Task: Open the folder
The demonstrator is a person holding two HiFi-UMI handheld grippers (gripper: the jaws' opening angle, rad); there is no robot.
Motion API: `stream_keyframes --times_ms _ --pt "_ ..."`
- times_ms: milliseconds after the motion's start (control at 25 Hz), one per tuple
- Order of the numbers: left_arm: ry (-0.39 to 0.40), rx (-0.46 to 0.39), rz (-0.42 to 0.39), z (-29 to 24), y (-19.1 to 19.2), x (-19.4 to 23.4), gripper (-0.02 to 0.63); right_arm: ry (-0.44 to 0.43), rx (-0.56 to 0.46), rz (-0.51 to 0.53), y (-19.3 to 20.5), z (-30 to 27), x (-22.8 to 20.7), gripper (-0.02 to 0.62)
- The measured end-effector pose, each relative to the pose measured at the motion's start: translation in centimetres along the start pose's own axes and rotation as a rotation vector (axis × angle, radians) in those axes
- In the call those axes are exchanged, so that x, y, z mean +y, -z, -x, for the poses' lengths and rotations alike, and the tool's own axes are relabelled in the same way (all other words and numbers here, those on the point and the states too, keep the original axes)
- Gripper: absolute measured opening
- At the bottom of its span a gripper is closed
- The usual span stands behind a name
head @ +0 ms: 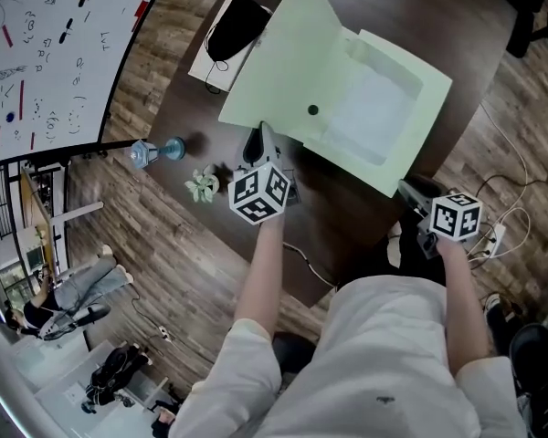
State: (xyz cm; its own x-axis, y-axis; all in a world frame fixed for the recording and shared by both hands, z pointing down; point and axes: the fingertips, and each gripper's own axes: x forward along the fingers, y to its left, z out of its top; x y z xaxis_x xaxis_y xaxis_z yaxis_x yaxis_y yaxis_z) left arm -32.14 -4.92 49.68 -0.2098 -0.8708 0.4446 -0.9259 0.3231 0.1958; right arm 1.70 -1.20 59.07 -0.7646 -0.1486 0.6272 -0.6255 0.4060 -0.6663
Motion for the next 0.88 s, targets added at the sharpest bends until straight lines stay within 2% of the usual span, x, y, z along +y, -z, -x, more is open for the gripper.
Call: stream_keyframes --times_ms 240,480,880 --pt "-0.013 0.017 0.119 -1.8 0.8 2.7 0.026 0.001 0.003 -0.001 -0.1 -0.1 0.0 0.167" --pt "-0.042 0.052 0.199 -3.5 2.1 5.0 0.026 0.003 0.009 0.001 0.0 -0.1 -0.1 0.172" --pt "-0.076 0.102 0.237 -5.4 3.6 6.9 0.026 0.009 0.015 0.006 0.0 0.0 -0.3 0.173"
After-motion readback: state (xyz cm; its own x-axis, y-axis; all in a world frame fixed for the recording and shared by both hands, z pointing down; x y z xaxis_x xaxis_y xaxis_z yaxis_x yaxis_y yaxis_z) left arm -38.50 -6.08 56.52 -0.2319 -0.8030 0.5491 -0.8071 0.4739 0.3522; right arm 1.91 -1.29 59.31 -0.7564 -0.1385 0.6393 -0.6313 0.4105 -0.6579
